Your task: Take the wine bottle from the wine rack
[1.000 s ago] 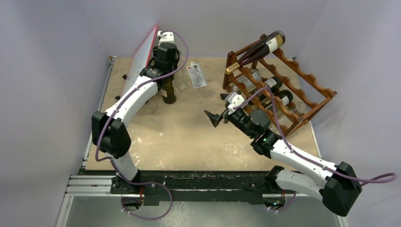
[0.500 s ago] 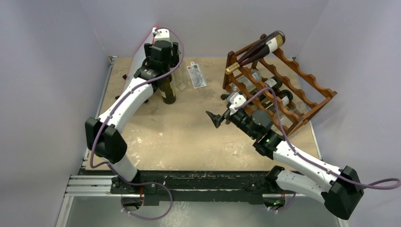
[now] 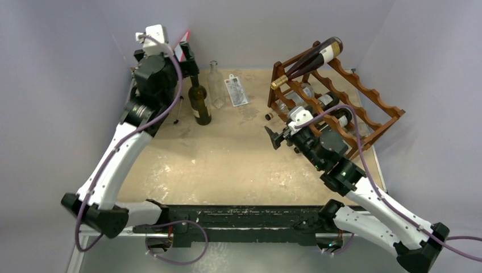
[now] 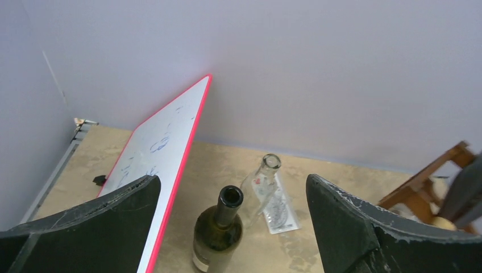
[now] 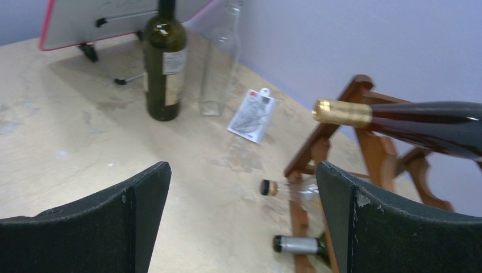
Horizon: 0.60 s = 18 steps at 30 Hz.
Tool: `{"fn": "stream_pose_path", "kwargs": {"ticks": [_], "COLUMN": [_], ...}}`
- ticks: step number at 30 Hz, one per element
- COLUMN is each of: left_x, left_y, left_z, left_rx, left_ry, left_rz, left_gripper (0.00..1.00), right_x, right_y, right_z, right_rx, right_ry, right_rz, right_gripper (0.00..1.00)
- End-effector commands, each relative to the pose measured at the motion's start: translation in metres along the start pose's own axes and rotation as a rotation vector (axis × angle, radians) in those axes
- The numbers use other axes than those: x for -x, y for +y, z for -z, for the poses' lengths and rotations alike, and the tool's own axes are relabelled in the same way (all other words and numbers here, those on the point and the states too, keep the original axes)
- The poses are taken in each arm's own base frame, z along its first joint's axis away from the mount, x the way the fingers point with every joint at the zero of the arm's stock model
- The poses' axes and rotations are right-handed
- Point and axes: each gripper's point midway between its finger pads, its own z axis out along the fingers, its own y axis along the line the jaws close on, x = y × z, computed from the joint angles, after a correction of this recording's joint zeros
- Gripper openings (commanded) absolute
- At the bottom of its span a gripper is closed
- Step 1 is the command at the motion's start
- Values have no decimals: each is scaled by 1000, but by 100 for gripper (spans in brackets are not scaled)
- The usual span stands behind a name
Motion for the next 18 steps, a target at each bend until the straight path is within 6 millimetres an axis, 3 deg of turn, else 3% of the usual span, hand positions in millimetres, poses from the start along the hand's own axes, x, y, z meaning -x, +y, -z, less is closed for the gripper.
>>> {"fn": "stream_pose_path", "kwargs": {"ticks": [1, 8, 14, 18], "left_x": [24, 10, 10, 12], "left_y": [-8, -14, -8, -7], "left_z": [22, 36, 44, 47], "left_rx": [-107, -180, -175, -172], "left_ry": [-106, -105, -138, -147], "left_rz": [96, 137, 162, 165], "left_gripper": [100, 100, 100, 100], "right_x": [18, 15, 0, -28], "right_y": [-35, -41, -36, -18], "right_z": [17, 4, -34, -59], "right_rx": [-136, -148, -163, -127], "right_ry": [42, 118, 160, 212], "right_rz": [54, 140, 122, 61], "right_gripper": [100, 100, 100, 100]}}
